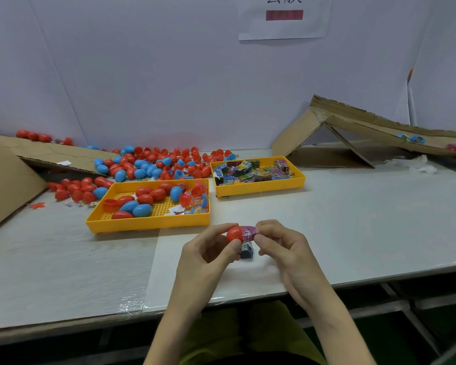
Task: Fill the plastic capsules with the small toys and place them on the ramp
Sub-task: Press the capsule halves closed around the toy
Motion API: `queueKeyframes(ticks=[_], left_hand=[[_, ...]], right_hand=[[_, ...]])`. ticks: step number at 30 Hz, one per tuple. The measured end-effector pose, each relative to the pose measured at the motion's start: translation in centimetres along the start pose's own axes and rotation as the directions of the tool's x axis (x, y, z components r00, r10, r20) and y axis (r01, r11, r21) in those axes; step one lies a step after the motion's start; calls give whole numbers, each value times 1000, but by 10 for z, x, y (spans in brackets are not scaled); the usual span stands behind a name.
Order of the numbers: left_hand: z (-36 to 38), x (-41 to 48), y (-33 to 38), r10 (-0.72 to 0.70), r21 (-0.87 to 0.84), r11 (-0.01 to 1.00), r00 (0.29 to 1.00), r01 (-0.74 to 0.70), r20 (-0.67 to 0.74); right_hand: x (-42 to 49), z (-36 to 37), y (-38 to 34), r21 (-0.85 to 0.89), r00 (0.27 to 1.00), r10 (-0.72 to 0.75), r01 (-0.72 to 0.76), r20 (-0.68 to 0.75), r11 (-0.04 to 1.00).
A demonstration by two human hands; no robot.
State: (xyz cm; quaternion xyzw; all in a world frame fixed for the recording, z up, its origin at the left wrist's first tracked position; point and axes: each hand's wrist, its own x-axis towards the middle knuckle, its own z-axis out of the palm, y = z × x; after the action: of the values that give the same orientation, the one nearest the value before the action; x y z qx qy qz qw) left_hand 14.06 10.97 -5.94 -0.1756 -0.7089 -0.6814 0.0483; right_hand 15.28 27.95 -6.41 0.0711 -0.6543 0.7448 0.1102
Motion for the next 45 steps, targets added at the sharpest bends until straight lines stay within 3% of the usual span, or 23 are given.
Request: queueKeyframes(ticks=[9,22,30,37,45], left_hand=[[0,-1,-1,11,18,1000,1000,-10,-14],[-2,0,2,-42,-12,999,999,42,-1],[-2,-1,1,-24,-51,998,999,22,-40],[-4,2,-2,-23,-90,996,999,20,-38],[-1,3,-2,-63,-34,997,998,63,2]], right_hand=[[0,-1,2,-1,1000,5,-5,20,1000],[-4,4,1,-187,998,-46,37,-43,982],[-4,7,1,-205,985,-138,114,-106,972],[-7,10,3,-320,989,-146,136,-7,937],[-9,14,4,-326,980,-185,150,-78,933]])
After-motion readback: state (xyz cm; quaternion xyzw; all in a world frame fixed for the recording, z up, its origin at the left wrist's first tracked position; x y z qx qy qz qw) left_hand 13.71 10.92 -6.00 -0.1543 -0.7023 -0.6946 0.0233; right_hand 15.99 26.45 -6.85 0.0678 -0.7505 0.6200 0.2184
